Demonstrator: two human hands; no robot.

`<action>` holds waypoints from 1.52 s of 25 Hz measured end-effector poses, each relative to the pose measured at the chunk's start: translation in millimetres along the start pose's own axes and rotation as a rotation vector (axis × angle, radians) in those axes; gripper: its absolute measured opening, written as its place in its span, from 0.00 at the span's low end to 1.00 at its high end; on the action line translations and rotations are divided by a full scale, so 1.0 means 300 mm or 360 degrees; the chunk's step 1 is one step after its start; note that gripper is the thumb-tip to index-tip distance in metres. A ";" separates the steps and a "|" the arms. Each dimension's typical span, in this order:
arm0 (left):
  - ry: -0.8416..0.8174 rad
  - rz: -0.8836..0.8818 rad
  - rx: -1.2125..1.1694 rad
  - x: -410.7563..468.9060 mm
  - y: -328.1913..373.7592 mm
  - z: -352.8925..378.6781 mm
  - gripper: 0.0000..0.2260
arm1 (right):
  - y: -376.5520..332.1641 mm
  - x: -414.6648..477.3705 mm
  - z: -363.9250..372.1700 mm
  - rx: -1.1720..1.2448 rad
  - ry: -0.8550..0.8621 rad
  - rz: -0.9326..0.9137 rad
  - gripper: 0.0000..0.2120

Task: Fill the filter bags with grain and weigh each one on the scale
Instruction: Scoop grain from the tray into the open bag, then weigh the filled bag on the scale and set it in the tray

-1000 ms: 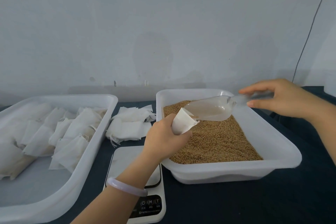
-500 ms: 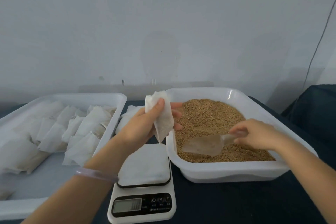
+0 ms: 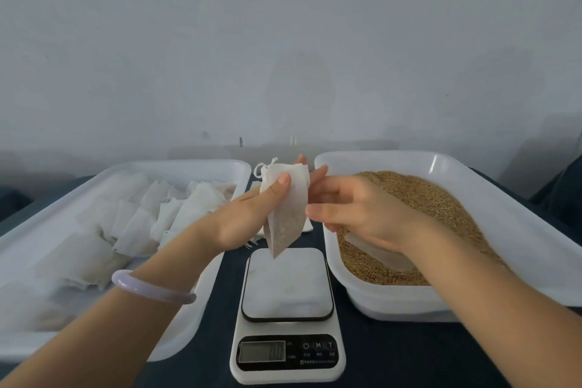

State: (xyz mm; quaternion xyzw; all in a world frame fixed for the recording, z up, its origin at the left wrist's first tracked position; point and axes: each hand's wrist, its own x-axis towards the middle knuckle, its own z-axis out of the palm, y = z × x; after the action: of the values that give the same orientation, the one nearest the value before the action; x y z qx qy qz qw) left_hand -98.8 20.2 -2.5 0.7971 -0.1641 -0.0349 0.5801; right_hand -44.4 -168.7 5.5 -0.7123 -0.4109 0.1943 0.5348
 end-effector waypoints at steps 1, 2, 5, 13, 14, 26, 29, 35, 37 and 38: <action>-0.0043 0.0001 0.0025 -0.005 -0.002 -0.002 0.14 | 0.012 0.024 0.022 0.0091 -0.0008 -0.0003 0.12; -0.0084 0.0002 0.0081 -0.008 -0.007 -0.004 0.14 | 0.029 0.045 0.039 0.0142 -0.0010 0.0015 0.12; -0.0080 -0.0034 0.0363 -0.012 -0.045 -0.031 0.22 | 0.068 0.086 0.066 0.0013 0.0103 0.0098 0.07; 0.0255 -0.0266 0.1037 -0.017 -0.114 -0.056 0.19 | 0.118 0.111 0.094 -0.0755 0.0275 0.0147 0.13; 0.0240 -0.0276 0.1146 -0.011 -0.120 -0.055 0.21 | 0.126 0.115 0.094 -0.0889 0.0294 0.0140 0.16; 0.0157 -0.0274 0.1459 -0.006 -0.136 -0.043 0.15 | 0.138 0.114 0.093 -0.1474 -0.0001 0.0262 0.17; 0.0052 -0.0334 0.1555 0.000 -0.134 -0.033 0.12 | 0.142 0.123 0.103 -0.1626 -0.0084 0.0306 0.18; -0.0077 -0.0337 0.1882 0.019 -0.137 -0.009 0.07 | 0.145 0.147 0.135 -0.1871 -0.0177 0.0265 0.23; -0.0087 -0.0339 0.1981 0.027 -0.138 -0.002 0.08 | 0.147 0.158 0.138 -0.1890 -0.0192 0.0294 0.22; -0.0088 -0.0336 0.2000 0.029 -0.141 0.000 0.07 | 0.149 0.161 0.139 -0.1875 -0.0195 0.0310 0.23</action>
State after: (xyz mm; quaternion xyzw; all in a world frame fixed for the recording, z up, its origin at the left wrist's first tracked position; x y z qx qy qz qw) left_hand -81.2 29.1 -41.0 0.9960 -0.0889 -0.0096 -0.0090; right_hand -29.1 -109.2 -42.5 -0.9108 -0.4123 0.0227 0.0049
